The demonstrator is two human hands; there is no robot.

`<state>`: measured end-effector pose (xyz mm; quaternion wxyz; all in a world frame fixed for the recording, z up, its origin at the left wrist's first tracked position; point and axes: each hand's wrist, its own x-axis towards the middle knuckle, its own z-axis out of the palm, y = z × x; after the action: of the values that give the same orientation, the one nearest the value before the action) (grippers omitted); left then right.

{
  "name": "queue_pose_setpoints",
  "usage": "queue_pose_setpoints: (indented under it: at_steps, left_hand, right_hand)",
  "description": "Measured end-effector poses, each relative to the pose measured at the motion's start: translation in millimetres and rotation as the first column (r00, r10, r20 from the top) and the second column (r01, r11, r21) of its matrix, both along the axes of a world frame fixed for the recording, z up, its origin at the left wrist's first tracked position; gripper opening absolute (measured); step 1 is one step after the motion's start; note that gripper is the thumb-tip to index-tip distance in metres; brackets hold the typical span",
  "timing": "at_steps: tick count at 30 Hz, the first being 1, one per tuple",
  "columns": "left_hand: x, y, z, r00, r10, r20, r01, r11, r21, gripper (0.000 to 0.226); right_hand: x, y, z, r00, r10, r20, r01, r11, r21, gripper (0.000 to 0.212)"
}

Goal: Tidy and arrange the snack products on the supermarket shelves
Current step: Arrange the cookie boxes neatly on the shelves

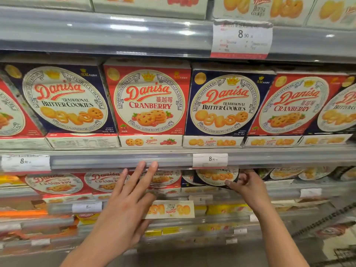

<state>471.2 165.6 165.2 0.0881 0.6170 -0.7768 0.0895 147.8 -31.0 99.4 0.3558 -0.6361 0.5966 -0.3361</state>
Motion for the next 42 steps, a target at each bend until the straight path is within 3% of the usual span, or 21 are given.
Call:
queue_pose_setpoints:
  at_steps: [4, 6, 16, 30, 32, 34, 36, 37, 39, 42]
  left_hand:
    - [-0.9, 0.4, -0.2, 1.000, 0.004, 0.013, -0.004, 1.000, 0.005, 0.041]
    - [-1.7, 0.2, 0.6, 1.000, 0.007, 0.022, -0.007, 1.000, 0.003, 0.041]
    - [-3.7, 0.4, 1.8, 0.999, 0.007, 0.049, -0.007, 1.000, 0.001, 0.040]
    - [-2.3, -1.0, 0.0, 0.998, 0.005, 0.057, -0.005, 1.000, -0.004, 0.042]
    - [-2.4, -0.5, 0.2, 0.998, 0.005, 0.058, -0.004, 1.000, -0.007, 0.042]
    - [-3.0, -0.3, 0.0, 0.998, 0.002, 0.060, -0.001, 1.000, -0.016, 0.042]
    - [-4.5, -0.7, -1.3, 0.998, 0.010, 0.067, -0.008, 1.000, -0.025, 0.044]
    - [-5.4, -1.2, -2.5, 0.997, 0.018, 0.072, -0.016, 1.000, -0.027, 0.045]
    - [-7.9, -2.1, -4.6, 0.996, 0.038, 0.080, -0.036, 0.999, -0.030, 0.046]
    - [-15.1, -2.5, -8.0, 0.996, 0.051, 0.074, -0.049, 0.998, -0.034, 0.043]
  right_hand:
    - [-1.9, -20.1, 0.7, 0.971, 0.071, -0.227, -0.079, 0.997, -0.027, 0.032]
    - [-2.4, -25.5, -0.3, 0.940, 0.112, -0.322, -0.136, 0.989, -0.053, 0.039]
    - [15.9, -26.2, -6.3, 0.928, 0.209, -0.308, -0.219, 0.976, -0.001, 0.049]
    - [28.0, -11.8, -6.1, 0.914, 0.243, -0.325, -0.257, 0.966, -0.003, 0.029]
    - [25.5, -3.3, -9.9, 0.940, 0.183, -0.287, -0.211, 0.975, -0.068, 0.031]
    - [22.3, 17.1, -14.5, 0.962, 0.014, -0.273, -0.091, 0.958, -0.273, 0.029]
    - [21.4, 47.0, -15.9, 0.950, -0.142, -0.277, -0.031, 0.842, -0.539, 0.019]
    - [22.8, 62.3, -15.8, 0.939, -0.154, -0.308, -0.082, 0.769, -0.634, 0.017]
    - [31.4, 90.5, -17.6, 0.923, -0.044, -0.382, -0.251, 0.683, -0.686, 0.017]
    - [51.5, 121.1, -10.8, 0.903, 0.155, -0.400, -0.395, 0.665, -0.634, 0.031]
